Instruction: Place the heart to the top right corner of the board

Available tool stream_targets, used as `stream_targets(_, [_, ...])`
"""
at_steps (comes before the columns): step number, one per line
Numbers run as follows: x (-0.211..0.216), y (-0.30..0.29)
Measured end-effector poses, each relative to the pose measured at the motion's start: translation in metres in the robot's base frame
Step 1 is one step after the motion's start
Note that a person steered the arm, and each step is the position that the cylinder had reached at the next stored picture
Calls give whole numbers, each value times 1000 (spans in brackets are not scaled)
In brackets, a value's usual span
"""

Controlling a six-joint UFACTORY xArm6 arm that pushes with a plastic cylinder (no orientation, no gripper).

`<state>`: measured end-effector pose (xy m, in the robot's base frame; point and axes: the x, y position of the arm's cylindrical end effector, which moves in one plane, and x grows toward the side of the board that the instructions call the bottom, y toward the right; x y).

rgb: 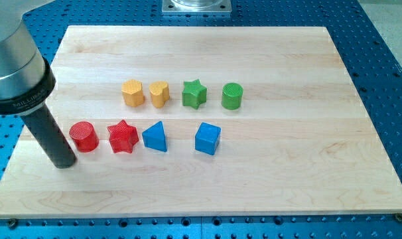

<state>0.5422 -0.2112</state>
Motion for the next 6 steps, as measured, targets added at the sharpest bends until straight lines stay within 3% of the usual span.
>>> stream_targets(4, [-13,18])
stream_targets(6, [-103,103])
